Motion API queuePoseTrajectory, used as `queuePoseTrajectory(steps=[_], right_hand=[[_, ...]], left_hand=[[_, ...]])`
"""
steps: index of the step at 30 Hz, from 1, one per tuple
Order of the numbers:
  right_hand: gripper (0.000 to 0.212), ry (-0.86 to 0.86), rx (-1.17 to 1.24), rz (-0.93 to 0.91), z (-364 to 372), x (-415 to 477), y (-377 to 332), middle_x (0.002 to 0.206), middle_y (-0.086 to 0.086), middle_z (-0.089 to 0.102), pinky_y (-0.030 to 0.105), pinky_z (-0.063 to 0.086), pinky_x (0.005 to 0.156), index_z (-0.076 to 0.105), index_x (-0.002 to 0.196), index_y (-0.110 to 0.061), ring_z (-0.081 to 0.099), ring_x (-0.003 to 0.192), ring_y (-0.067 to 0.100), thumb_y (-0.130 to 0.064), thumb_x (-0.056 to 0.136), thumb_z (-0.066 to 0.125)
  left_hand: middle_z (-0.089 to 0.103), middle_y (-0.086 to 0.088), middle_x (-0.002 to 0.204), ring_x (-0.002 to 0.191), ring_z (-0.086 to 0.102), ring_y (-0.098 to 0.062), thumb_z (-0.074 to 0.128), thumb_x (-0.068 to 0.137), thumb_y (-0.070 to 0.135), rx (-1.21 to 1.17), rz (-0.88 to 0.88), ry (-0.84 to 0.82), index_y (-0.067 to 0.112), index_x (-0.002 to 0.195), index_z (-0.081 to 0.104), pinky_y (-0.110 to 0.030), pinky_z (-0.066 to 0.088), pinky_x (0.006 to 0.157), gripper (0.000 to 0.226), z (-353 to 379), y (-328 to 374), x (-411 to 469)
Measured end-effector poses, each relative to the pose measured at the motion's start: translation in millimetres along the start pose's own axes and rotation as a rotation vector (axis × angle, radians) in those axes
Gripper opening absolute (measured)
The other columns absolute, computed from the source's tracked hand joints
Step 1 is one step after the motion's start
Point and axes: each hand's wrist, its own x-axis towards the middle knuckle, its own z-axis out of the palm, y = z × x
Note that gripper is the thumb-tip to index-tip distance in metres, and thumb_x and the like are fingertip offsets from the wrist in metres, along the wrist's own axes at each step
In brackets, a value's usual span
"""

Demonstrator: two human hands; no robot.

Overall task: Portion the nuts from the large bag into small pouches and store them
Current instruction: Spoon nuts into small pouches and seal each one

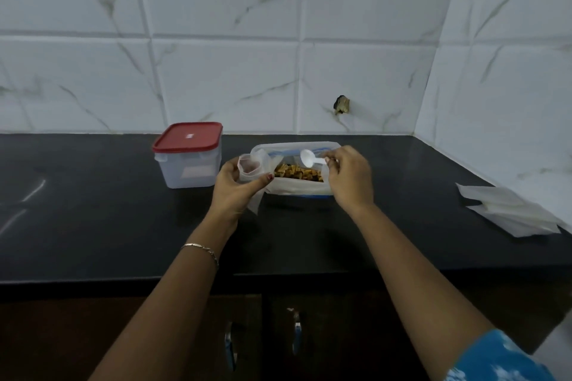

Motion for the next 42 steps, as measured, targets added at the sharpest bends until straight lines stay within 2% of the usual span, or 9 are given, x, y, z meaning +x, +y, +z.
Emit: queuePoseTrajectory(steps=[6, 10, 15, 19, 22, 27, 34, 37, 42], right_hand=[[0.022, -0.173, -0.386, -0.049, 14.9, 4.5, -0.2, 0.097, 0.005, 0.067, 0.023, 0.043, 0.064, 0.068, 0.107, -0.011, 0.062, 0.084, 0.017, -0.004, 0.095, 0.051], [0.021, -0.267, -0.498, -0.079, 17.4, 7.0, -1.3, 0.102, 0.006, 0.065, 0.026, 0.051, 0.071, 0.063, 0.113, -0.009, 0.062, 0.089, 0.016, -0.005, 0.097, 0.049], [0.017, -0.28, -0.451, 0.003, 28.2, 11.3, 2.6, 0.099, 0.006, 0.065, 0.026, 0.048, 0.068, 0.066, 0.103, -0.011, 0.059, 0.081, 0.016, -0.006, 0.095, 0.053], [0.017, -0.183, -0.349, 0.1, 36.2, 7.6, 10.4, 0.093, 0.003, 0.067, 0.022, 0.042, 0.061, 0.07, 0.099, -0.014, 0.052, 0.07, 0.011, -0.008, 0.094, 0.055], [0.02, -0.16, -0.25, 0.143, 28.2, 3.0, 9.6, 0.093, 0.005, 0.072, 0.03, 0.053, 0.067, 0.073, 0.101, -0.012, 0.064, 0.079, 0.019, -0.007, 0.093, 0.056], [0.022, -0.193, -0.124, 0.194, 21.5, 1.3, 10.6, 0.101, 0.002, 0.072, 0.023, 0.044, 0.069, 0.072, 0.11, -0.015, 0.064, 0.083, 0.016, -0.014, 0.095, 0.056], [0.021, -0.196, -0.393, 0.011, 23.8, -3.1, 4.7, 0.1, 0.002, 0.063, 0.022, 0.037, 0.063, 0.069, 0.108, -0.017, 0.052, 0.084, 0.012, -0.009, 0.094, 0.056], [0.024, -0.221, -0.364, 0.025, 24.0, -3.0, 1.9, 0.1, 0.002, 0.067, 0.022, 0.039, 0.063, 0.07, 0.109, -0.017, 0.056, 0.082, 0.013, -0.009, 0.095, 0.052], [0.025, -0.305, -0.125, 0.189, 24.9, -2.5, -1.1, 0.077, -0.01, 0.059, 0.033, 0.049, 0.082, 0.07, 0.114, -0.022, 0.053, 0.063, 0.006, -0.016, 0.097, 0.052]], left_hand=[[0.062, 0.009, 0.114, 0.102, 0.057, -0.002, 0.081, 0.074, 0.015, 0.07, 0.054, -0.064, 0.014, 0.132, 0.052, -0.014, 0.045, 0.079, 0.065, 2.4, 4.9, 20.2], [0.063, 0.011, 0.11, 0.099, 0.059, -0.001, 0.08, 0.074, 0.015, 0.064, 0.026, -0.083, 0.014, 0.128, 0.056, -0.013, 0.049, 0.073, 0.058, 0.6, -3.2, 26.4], [0.06, 0.014, 0.104, 0.091, 0.058, 0.001, 0.079, 0.076, 0.014, 0.081, 0.009, -0.106, 0.018, 0.12, 0.055, -0.01, 0.048, 0.066, 0.05, -5.5, -6.7, 34.4], [0.059, 0.013, 0.107, 0.098, 0.057, -0.004, 0.081, 0.074, 0.018, 0.133, -0.008, -0.181, 0.021, 0.12, 0.054, -0.016, 0.045, 0.076, 0.053, -2.0, -12.8, 35.0], [0.061, 0.005, 0.117, 0.108, 0.057, -0.011, 0.082, 0.073, 0.021, 0.156, -0.012, -0.19, 0.019, 0.124, 0.054, -0.025, 0.049, 0.088, 0.059, -1.4, -16.5, 36.7], [0.059, 0.003, 0.123, 0.113, 0.055, -0.015, 0.081, 0.074, 0.024, 0.188, -0.019, -0.196, 0.019, 0.128, 0.053, -0.035, 0.047, 0.098, 0.062, 0.5, -17.2, 37.7], [0.059, 0.002, 0.123, 0.114, 0.055, -0.016, 0.08, 0.075, 0.025, 0.201, -0.021, -0.195, 0.019, 0.128, 0.052, -0.035, 0.046, 0.098, 0.061, 0.7, -18.1, 37.1], [0.058, 0.003, 0.123, 0.113, 0.055, -0.015, 0.08, 0.076, 0.026, 0.213, -0.029, -0.22, 0.019, 0.13, 0.051, -0.036, 0.047, 0.099, 0.061, 1.7, -18.7, 36.4], [0.057, 0.009, 0.118, 0.109, 0.055, -0.01, 0.078, 0.077, 0.027, 0.203, -0.021, -0.269, 0.024, 0.126, 0.052, -0.029, 0.047, 0.092, 0.056, 2.8, -17.1, 34.6]])
